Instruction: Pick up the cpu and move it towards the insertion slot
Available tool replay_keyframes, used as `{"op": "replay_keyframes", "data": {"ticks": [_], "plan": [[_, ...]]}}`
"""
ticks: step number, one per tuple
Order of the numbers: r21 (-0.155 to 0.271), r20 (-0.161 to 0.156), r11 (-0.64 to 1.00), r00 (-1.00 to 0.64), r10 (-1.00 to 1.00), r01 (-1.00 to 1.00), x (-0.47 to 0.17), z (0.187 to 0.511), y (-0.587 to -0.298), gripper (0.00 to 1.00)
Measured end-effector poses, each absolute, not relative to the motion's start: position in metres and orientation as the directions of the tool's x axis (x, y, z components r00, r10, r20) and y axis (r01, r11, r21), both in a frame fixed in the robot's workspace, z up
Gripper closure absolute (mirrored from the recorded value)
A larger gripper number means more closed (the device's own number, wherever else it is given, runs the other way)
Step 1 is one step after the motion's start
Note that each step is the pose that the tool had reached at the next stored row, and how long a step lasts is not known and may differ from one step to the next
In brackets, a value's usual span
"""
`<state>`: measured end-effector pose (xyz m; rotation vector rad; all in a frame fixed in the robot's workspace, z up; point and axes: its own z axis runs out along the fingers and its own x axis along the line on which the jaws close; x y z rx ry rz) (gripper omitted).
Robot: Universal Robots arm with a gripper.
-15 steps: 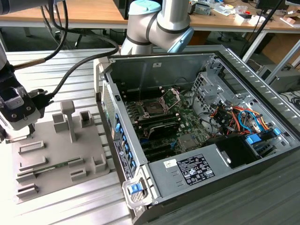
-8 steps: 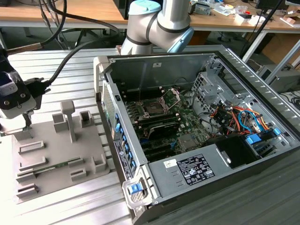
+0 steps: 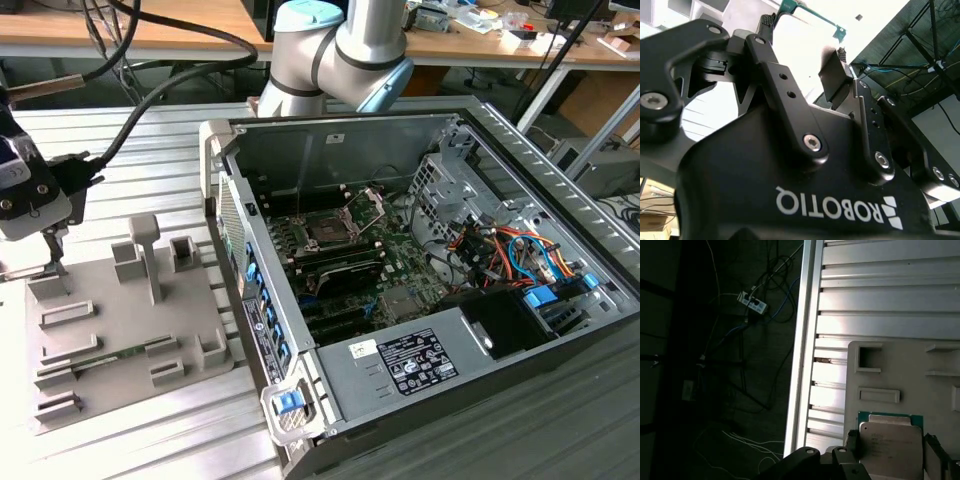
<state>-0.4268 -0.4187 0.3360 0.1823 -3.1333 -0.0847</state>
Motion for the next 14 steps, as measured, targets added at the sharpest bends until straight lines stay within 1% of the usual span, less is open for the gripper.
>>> {"op": "replay_keyframes", "data": {"ticks": [14], "plan": [[0.054,-0.001,0.992,-0.993,-0.116,-0.116,-0.427,0.356,-0.419,0.45]]}}
